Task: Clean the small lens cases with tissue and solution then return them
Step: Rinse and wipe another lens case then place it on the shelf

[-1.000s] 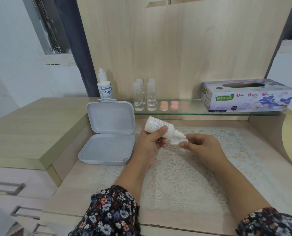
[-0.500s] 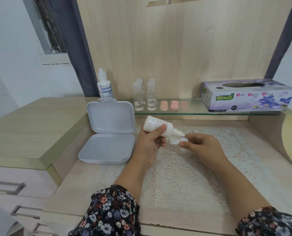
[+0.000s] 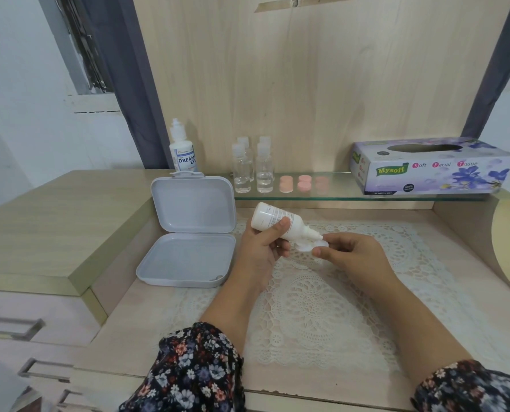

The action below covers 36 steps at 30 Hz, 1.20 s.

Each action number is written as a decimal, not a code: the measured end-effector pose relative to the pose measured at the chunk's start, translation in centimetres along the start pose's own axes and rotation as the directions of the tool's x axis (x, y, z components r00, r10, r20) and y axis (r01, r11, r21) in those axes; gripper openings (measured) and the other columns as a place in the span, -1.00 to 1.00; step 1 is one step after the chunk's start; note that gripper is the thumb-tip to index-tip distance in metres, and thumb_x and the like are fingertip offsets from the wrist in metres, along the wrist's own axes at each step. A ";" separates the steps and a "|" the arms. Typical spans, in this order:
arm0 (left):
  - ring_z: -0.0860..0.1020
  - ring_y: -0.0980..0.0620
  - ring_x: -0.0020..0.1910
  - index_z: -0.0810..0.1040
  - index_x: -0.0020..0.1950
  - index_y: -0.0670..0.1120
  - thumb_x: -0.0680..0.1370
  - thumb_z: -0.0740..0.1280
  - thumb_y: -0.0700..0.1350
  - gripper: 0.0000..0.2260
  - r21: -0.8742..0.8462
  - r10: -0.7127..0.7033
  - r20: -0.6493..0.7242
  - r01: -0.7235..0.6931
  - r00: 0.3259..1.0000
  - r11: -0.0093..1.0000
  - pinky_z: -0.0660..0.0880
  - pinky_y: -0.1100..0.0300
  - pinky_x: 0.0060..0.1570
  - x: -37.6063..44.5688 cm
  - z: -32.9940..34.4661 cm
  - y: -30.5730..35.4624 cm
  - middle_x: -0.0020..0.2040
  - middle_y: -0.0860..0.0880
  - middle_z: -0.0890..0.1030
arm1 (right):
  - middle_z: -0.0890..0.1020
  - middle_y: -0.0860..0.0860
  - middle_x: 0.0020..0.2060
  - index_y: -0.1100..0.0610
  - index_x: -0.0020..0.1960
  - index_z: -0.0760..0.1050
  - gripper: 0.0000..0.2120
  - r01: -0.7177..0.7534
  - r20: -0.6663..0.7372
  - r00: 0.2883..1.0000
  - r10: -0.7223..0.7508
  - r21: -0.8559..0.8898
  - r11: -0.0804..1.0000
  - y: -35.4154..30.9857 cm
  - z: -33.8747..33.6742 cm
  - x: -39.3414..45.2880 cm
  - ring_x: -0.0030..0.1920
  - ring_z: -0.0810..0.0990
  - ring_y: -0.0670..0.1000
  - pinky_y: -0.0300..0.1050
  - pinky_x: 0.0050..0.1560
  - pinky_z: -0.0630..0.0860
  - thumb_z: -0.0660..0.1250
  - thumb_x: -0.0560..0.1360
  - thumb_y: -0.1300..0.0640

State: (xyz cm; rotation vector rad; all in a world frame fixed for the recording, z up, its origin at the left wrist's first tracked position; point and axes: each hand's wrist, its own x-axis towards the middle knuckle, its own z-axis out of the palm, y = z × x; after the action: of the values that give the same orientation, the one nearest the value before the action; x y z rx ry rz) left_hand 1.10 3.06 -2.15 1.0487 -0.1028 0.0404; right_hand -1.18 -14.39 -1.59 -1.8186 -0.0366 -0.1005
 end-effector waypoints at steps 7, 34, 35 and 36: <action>0.46 0.06 -0.45 0.44 0.18 -0.25 0.36 0.51 -0.15 -0.53 -0.013 0.017 -0.010 -0.017 1.000 1.000 0.42 0.22 -0.49 -0.1 0.1 0.1 -0.22 -0.13 0.58 | 0.70 -0.11 -0.28 -0.05 -0.07 0.67 -0.81 -0.002 -0.002 1.000 0.002 -0.010 1.000 -0.1 0.0 0.0 -0.28 0.63 -0.19 -0.28 -0.17 0.47 0.55 0.35 0.12; 0.44 0.04 -0.44 0.45 0.16 -0.25 0.36 0.47 -0.13 -0.56 0.007 0.034 -0.011 -0.034 0.999 0.999 0.42 0.21 -0.47 0.0 0.0 0.1 -0.21 -0.14 0.58 | 0.70 -0.08 -0.27 -0.03 -0.06 0.68 -0.82 0.011 0.010 1.000 -0.011 -0.015 1.000 -0.3 -0.1 -0.3 -0.30 0.61 -0.22 -0.33 -0.20 0.43 0.54 0.36 0.12; 0.44 0.04 -0.44 0.45 0.17 -0.25 0.36 0.47 -0.13 -0.55 0.008 0.033 -0.013 -0.033 0.999 0.999 0.42 0.21 -0.47 0.0 0.1 0.1 -0.21 -0.14 0.58 | 0.70 -0.08 -0.27 -0.03 -0.06 0.68 -0.82 0.010 0.011 1.000 -0.010 -0.015 1.000 -0.3 -0.1 -0.3 -0.29 0.61 -0.21 -0.32 -0.19 0.43 0.54 0.36 0.12; 0.44 0.04 -0.44 0.45 0.18 -0.26 0.36 0.47 -0.13 -0.54 0.009 0.033 -0.016 -0.032 0.999 0.999 0.42 0.21 -0.47 0.0 0.1 0.2 -0.21 -0.14 0.58 | 0.70 -0.08 -0.27 -0.03 -0.06 0.68 -0.82 0.010 0.011 1.000 -0.010 -0.015 1.000 -0.3 -0.1 -0.3 -0.28 0.62 -0.20 -0.31 -0.18 0.44 0.54 0.36 0.11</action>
State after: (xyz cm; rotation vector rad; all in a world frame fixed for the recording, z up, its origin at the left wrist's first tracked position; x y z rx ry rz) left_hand 1.05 3.09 -1.99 1.0550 -0.1052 0.0787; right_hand -1.46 -14.45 -1.33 -1.8338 -0.0525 -0.0979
